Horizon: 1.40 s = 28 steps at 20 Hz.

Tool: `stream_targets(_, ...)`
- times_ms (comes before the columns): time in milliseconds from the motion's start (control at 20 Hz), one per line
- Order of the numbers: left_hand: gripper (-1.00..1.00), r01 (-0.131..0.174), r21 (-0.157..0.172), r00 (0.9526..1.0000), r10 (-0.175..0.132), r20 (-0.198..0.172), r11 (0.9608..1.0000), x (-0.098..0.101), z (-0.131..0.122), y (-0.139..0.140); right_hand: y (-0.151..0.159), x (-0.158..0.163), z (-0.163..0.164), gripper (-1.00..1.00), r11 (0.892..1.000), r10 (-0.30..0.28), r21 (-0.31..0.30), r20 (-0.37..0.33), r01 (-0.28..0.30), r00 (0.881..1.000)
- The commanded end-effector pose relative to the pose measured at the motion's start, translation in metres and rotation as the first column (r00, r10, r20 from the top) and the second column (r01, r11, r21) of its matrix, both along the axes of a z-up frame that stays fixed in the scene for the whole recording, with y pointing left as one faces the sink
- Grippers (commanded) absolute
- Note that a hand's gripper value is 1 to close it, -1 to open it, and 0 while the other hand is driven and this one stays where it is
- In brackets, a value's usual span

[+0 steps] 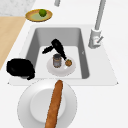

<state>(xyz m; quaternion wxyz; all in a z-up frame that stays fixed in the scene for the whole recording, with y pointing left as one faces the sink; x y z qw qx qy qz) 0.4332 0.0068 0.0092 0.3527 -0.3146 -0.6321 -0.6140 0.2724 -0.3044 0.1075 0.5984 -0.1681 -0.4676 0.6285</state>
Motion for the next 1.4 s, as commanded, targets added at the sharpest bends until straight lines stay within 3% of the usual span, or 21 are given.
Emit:
stream_targets(0, -1.0, 0.0, -0.009, 1.0, 0.0, 0.0, 1.0, 0.013, -0.011, 0.0, 0.0, 0.0, 0.0, 0.0, 1.0, 0.0, 0.0, 0.0, 0.0, 1.0)
stream_targets(150, -1.0, 0.0, -0.002, 1.0, 0.0, -0.004, 1.0, 0.008, -0.015, 0.001, 0.0, 0.0, 0.0, 0.0, 1.0, 0.0, 0.0, 0.0, 0.0, 1.0)
stream_targets(300, -1.0, 0.0, -0.011, 0.9989, 0.0, -0.046, 0.9999, 0.002, -0.018, 0.001, 0.0, 0.0, 0.0, 0.0, 1.0, 0.0, 0.0, 0.0, 0.0, 1.0)
stream_targets(450, -1.0, 0.0, -0.011, 1.0, 0.0, -0.006, 0.9999, 0.008, -0.028, 0.003, 0.0, 0.0, 0.0, 0.0, 1.0, 0.0, 0.0, 0.0, 0.0, 1.0)
stream_targets(600, -1.0, 0.0, -0.002, 1.0, 0.0, -0.002, 1.0, 0.02, -0.039, 0.002, 0.0, 0.0, 0.0, 0.0, 1.0, 0.0, 0.0, 0.0, 0.0, 1.0)
stream_targets(1050, -1.0, -0.002, -0.017, 0.9991, 0.002, 0.043, 0.9999, 0.018, -0.047, -0.003, 0.0, 0.0, 0.0, 0.0, 1.0, 0.0, 0.0, 0.0, 0.0, 1.0)
stream_targets(1200, -1.0, -0.002, -0.028, 0.9971, 0.004, 0.076, 0.9996, 0.013, -0.047, -0.005, 0.0, 0.0, 0.0, 0.0, 1.0, 0.0, 0.0, 0.0, 0.0, 1.0)
stream_targets(1350, -1.0, 0.0, -0.047, 0.9918, 0.006, 0.127, 0.9989, 0.009, -0.04, 0.002, 0.0, 0.0, 0.0, 0.0, 1.0, 0.0, 0.0, 0.0, 0.0, 1.0)
